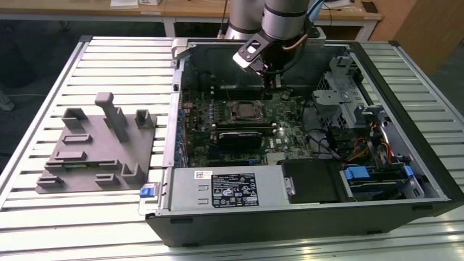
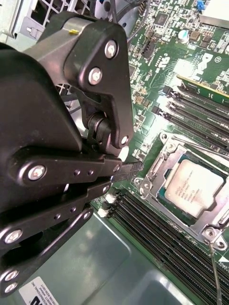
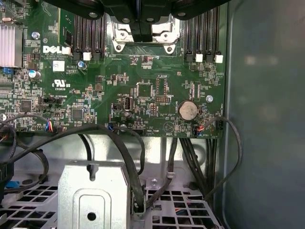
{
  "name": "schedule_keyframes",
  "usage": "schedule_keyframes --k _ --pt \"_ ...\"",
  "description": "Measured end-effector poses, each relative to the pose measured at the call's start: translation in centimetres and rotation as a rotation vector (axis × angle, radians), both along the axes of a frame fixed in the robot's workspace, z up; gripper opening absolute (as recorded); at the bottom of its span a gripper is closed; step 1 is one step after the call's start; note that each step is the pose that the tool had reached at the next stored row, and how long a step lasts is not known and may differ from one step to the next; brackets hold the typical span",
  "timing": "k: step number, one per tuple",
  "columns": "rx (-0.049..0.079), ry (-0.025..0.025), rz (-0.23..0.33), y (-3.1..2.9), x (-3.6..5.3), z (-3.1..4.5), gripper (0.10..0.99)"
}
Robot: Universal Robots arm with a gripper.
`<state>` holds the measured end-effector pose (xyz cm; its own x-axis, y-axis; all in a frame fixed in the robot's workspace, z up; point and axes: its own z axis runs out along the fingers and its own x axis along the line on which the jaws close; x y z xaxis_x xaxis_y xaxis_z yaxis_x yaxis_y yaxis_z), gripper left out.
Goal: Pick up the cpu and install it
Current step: 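Close the cpu cover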
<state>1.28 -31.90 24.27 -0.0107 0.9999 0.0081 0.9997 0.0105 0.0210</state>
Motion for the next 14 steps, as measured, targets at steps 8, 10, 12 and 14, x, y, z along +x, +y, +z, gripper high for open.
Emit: schedule_keyframes --k 8,10,12,14 --pt "0.000 0.0000 0.000 0.00 -1.22 -0.20 0.106" --pt "0.000 0.0000 0.000 0.00 -1.69 -0.36 0.106" --pt "0.000 0.0000 0.000 0.00 -2.34 -0.54 0.106" --pt "0.000 0.0000 0.000 0.00 -3.01 -0.67 0.106"
